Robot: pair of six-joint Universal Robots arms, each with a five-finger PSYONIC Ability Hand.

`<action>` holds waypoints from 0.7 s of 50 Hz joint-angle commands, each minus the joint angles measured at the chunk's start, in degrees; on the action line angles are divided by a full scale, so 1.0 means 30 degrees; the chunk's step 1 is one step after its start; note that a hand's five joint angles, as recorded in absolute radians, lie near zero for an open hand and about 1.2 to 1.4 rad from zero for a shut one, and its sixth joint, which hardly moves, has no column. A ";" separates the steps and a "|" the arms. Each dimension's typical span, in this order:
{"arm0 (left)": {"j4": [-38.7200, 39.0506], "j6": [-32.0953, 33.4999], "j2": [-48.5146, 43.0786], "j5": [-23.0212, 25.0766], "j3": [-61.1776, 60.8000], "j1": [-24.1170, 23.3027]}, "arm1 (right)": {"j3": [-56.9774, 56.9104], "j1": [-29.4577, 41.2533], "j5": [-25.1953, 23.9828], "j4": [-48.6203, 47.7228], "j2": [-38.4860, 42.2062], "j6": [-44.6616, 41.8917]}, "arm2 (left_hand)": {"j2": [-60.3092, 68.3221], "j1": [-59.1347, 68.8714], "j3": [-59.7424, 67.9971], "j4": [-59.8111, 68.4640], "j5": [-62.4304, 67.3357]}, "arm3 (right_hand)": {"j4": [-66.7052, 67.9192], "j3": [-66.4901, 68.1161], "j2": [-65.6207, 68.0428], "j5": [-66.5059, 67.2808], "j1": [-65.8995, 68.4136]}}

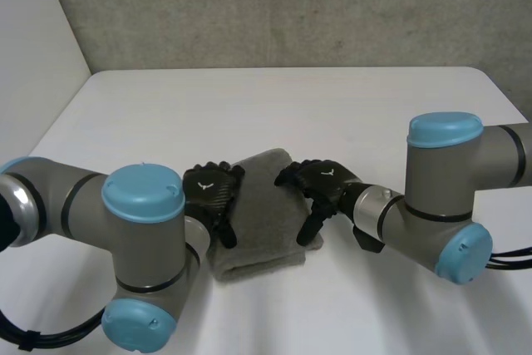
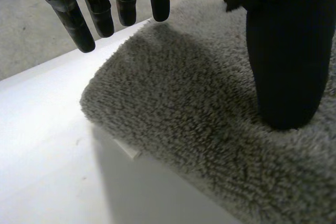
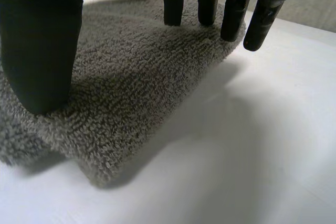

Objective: Fold the towel.

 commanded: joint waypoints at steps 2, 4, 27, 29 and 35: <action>0.0028 0.0101 0.3089 0.0127 0.0230 -0.0002 | -0.1269 -0.0134 0.0220 0.0367 -0.3103 -0.1921 | 0.0123 0.0231 0.0127 0.0132 -0.0266 | -0.1156 -0.0779 -0.1263 -0.1384 -0.1388; 0.0057 0.0073 0.3820 0.0185 0.0522 -0.0002 | -0.1356 -0.0251 0.0365 0.0280 -0.4128 -0.1629 | 0.0178 0.0286 0.0183 0.0187 -0.0210 | -0.1156 -0.0779 -0.1263 -0.1384 -0.1388; -0.6711 -0.0015 1.1503 0.2646 0.4919 0.4539 | -0.2500 -0.4939 0.4907 0.1949 -1.1199 0.1216 | 0.1580 0.1689 0.1585 0.1590 0.1192 | -0.1156 -0.0779 -0.1263 -0.1384 -0.1388; -0.6798 -0.0044 1.1591 0.2967 0.4832 0.4597 | -0.2442 -0.4969 0.4965 0.2328 -1.1170 0.1187 | 0.1301 0.1410 0.1306 0.1310 0.0913 | -0.1156 -0.0779 -0.1263 -0.1384 -0.1388; -0.6799 -0.0103 1.1650 0.3056 0.4480 0.4480 | -0.2178 -0.4822 0.4995 0.2329 -1.1140 0.1187 | 0.1188 0.1296 0.1192 0.1197 0.0800 | -0.1156 -0.0779 -0.1263 -0.1384 -0.1388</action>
